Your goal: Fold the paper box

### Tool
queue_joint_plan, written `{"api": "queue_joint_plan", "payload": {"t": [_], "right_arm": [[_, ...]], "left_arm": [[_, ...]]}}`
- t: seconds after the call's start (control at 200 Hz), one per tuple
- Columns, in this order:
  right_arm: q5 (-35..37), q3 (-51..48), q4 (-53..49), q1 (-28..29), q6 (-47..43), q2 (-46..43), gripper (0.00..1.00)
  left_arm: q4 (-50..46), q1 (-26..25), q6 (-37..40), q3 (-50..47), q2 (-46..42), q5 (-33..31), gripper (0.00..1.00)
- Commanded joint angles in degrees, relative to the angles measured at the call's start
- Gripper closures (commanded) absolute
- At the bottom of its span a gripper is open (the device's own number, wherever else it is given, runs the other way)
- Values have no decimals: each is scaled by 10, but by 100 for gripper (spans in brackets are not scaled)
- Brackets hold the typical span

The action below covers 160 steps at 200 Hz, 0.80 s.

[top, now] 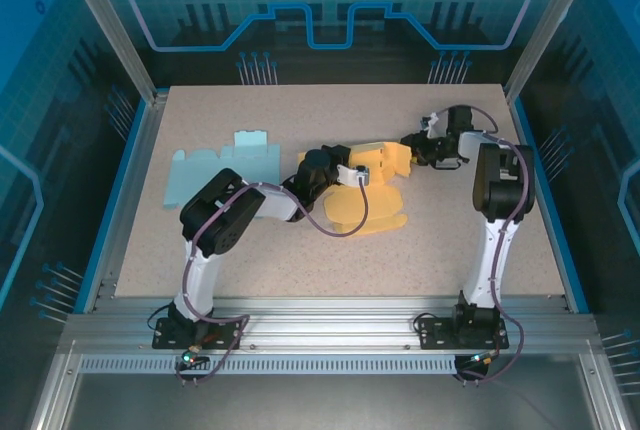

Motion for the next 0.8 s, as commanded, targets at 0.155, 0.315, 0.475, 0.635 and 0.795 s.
{"api": "queue_joint_plan", "payload": {"t": [0.155, 0.315, 0.475, 0.635, 0.795], "right_arm": [[2, -99, 86, 31, 12, -87, 62], [34, -134, 102, 50, 14, -118, 62], [59, -180, 130, 59, 25, -152, 62], [79, -231, 163, 71, 37, -184, 62], [88, -257, 185, 84, 33, -201, 62]], "left_arm": [[10, 0, 19, 10, 14, -5, 100], [10, 0, 18, 7, 12, -4, 100], [12, 0, 19, 4, 12, -5, 100], [17, 1, 20, 3, 13, -5, 100], [18, 2, 20, 3, 14, -2, 100]]}}
